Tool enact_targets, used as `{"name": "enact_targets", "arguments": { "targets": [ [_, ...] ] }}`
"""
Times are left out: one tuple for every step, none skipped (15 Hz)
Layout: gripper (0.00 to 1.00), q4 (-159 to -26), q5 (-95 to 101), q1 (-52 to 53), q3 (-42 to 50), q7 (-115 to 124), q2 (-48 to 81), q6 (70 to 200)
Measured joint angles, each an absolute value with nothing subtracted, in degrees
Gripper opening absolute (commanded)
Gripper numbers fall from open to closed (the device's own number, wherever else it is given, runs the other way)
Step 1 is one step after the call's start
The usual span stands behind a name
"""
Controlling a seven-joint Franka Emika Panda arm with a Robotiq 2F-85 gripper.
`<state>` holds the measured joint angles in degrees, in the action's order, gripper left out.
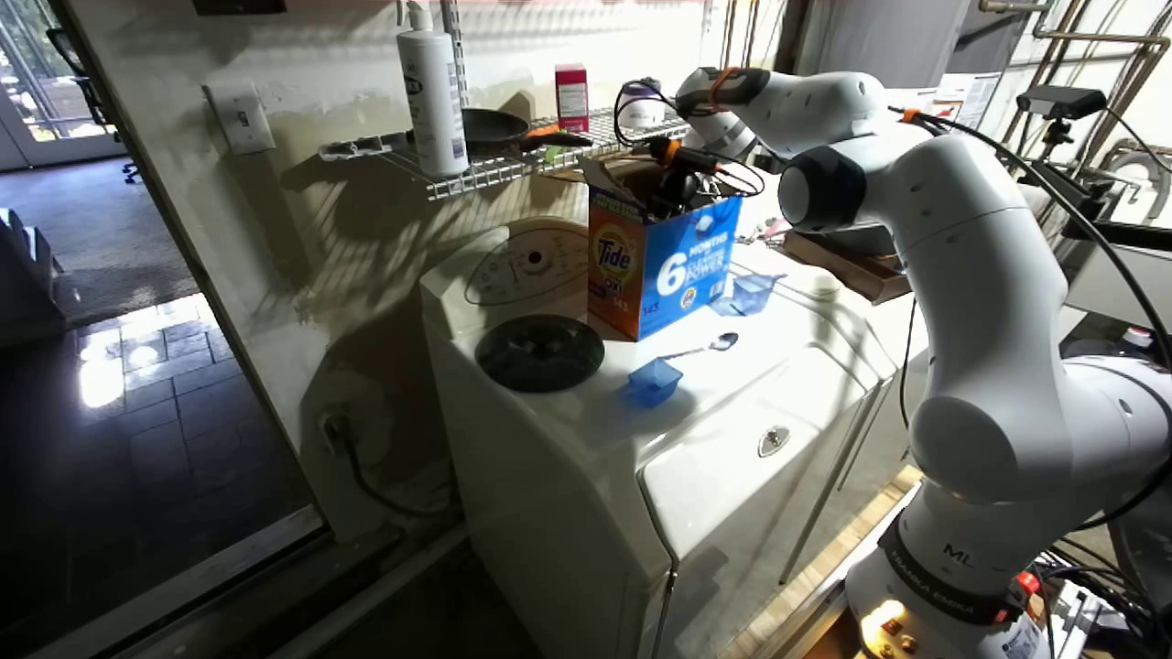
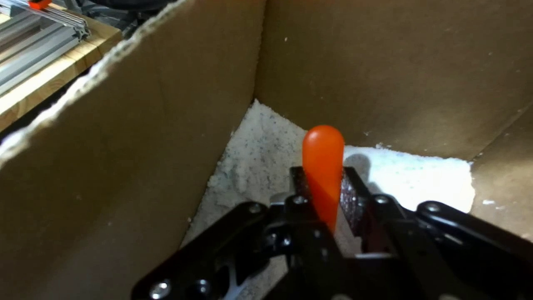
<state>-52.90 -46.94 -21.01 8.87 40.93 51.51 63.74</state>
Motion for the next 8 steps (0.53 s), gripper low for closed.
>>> {"name": "enact_targets", "arguments": {
  "targets": [
    [0.06,-52.7,-46.9,-21.0,8.9,41.2,51.7,63.7],
    [0.06,-52.4,-46.8,-21.0,8.9,41.4,51.8,63.7],
    [0.06,-52.2,-46.7,-21.0,8.9,41.8,52.0,63.7],
    [0.06,-52.1,-46.6,-21.1,8.9,42.2,52.1,63.7],
    [0.06,-51.9,-46.5,-21.1,8.9,42.5,52.2,63.7],
    [0.06,-51.9,-46.4,-21.1,8.9,42.8,52.2,63.7],
    [0.06,-51.8,-46.2,-21.1,8.9,43.1,52.3,63.7],
    [0.06,-51.8,-46.1,-21.1,8.9,43.3,52.3,63.7]
  ]
}}
